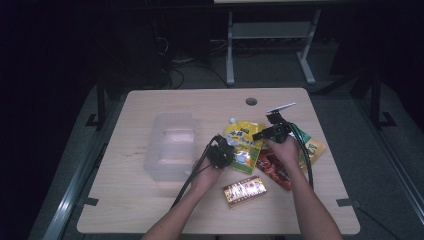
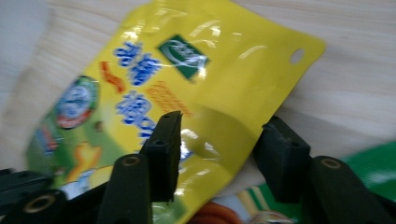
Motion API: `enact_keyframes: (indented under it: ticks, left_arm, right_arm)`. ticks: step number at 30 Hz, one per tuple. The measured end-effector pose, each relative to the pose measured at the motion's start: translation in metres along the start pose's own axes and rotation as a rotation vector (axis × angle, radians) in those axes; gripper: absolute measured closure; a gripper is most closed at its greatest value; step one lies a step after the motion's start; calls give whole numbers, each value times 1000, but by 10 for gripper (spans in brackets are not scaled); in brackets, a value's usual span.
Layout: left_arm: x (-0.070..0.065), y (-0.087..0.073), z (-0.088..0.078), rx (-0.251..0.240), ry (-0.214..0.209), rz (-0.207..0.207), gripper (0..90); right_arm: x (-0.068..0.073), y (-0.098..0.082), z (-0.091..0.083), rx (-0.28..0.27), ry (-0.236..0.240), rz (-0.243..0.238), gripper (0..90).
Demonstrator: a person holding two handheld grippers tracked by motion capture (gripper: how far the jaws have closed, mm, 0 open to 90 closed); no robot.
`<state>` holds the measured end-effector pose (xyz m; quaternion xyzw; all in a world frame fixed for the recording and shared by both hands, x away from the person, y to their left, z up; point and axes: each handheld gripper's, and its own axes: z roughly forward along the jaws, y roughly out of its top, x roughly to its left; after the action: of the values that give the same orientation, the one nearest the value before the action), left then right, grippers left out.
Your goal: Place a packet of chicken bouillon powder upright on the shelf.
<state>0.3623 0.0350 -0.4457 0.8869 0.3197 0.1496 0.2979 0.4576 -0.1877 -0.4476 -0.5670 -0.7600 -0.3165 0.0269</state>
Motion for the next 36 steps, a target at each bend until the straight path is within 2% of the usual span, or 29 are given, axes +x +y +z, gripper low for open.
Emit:
enact_keyframes:
  ticks: [3, 5, 7, 12, 15, 18, 23, 26, 27, 28, 30, 33, 36]
  left_arm:
    - [-1, 0, 0, 12, 2, 13, 897]
    - [-1, 1, 0, 15, 1, 15, 897]
    - [-2, 1, 1, 19, 5, 21, 897]
    - [-1, 1, 1, 18, 3, 21, 896]
    - [0, 1, 0, 17, -1, 23, 896]
    - [0, 1, 0, 14, -3, 25, 882]
    - [0, 2, -2, 2, -19, 16, 825]
    - [0, 2, -5, 4, -36, 14, 772]
    - [2, 2, -8, -6, -62, -6, 765]
    - [2, 2, -8, -6, -62, -6, 760]
    - [4, 3, -14, -39, -94, -54, 744]
    - [5, 4, -23, -68, -102, -55, 734]
    - [5, 5, -27, -76, -102, -57, 724]
  right_arm:
    - [7, 1, 2, 3, -23, -31, 598]
    - [8, 2, 3, 8, -31, -34, 619]
    - [6, 1, 5, 18, -45, -29, 696]
    - [6, 0, 6, 16, -53, -25, 750]
    - [8, 1, 6, 17, -80, -51, 837]
    - [8, 1, 5, 12, -80, -59, 887]
    - [11, 3, 2, 15, -98, -84, 898]
    - [15, 4, -3, -4, -98, -101, 899]
    - [16, 3, -5, -20, -90, -99, 899]
    - [16, 4, -7, -30, -84, -98, 899]
    - [18, 5, -13, -55, -73, -105, 900]
    - [25, 6, -22, -90, -64, -129, 900]
    - [30, 7, -28, -107, -66, -152, 900]
